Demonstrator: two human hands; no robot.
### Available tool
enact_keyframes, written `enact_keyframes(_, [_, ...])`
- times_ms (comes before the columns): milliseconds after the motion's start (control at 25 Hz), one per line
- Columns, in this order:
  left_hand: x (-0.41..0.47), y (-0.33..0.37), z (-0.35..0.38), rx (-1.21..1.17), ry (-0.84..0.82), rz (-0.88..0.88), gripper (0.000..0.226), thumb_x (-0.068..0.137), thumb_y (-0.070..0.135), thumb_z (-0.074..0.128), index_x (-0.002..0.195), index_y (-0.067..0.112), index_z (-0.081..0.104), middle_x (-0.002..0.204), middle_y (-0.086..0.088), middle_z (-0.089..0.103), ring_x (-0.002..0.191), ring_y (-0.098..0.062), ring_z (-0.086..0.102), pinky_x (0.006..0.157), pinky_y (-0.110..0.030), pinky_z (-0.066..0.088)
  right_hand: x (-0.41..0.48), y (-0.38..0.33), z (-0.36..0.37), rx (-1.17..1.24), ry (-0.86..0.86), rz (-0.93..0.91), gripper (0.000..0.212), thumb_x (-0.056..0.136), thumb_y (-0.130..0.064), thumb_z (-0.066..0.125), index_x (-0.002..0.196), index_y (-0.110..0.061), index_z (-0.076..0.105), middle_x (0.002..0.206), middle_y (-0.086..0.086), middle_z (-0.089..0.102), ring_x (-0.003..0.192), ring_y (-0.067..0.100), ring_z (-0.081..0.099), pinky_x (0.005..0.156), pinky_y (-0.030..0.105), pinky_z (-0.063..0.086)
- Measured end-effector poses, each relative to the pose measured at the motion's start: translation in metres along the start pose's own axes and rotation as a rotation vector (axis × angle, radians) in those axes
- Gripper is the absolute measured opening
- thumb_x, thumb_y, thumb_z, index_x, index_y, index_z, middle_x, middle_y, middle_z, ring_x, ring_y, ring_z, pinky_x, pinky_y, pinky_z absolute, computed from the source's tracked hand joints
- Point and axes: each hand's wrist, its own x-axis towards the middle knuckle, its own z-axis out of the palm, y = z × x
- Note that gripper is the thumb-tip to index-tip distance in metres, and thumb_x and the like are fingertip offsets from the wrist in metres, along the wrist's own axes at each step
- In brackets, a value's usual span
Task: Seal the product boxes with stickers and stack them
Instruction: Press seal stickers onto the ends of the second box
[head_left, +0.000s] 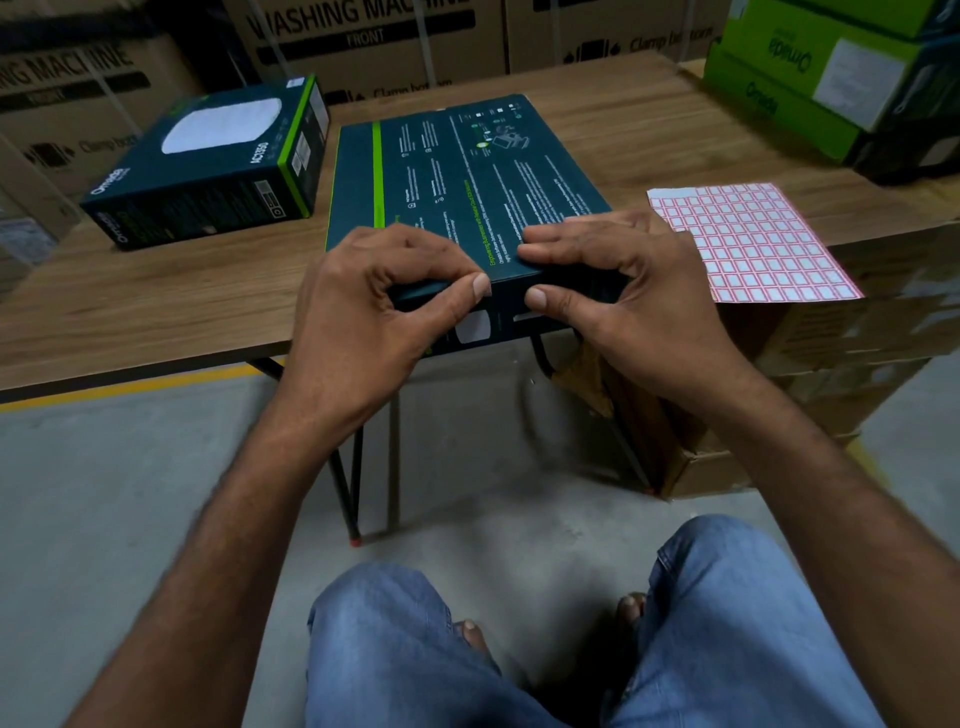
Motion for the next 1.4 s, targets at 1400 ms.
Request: enact_keyframes(1400, [0.010, -0.005, 0.001, 0.034, -0.066, 0.000, 0.018, 0.095, 0.038, 0.076, 0.101, 0.023, 0.083, 0.103, 0.011, 0.076, 0.097, -0.007, 0.072, 0.083, -0.045, 0.058, -0.001, -0.002, 0.001, 0.003, 0.005, 0.024, 0.035, 0.085, -0.034, 0.083, 0.119, -0.027, 0.078, 0.125, -0.018, 0.071, 0.126, 0.012, 0.058, 0.110, 0.027, 0.041])
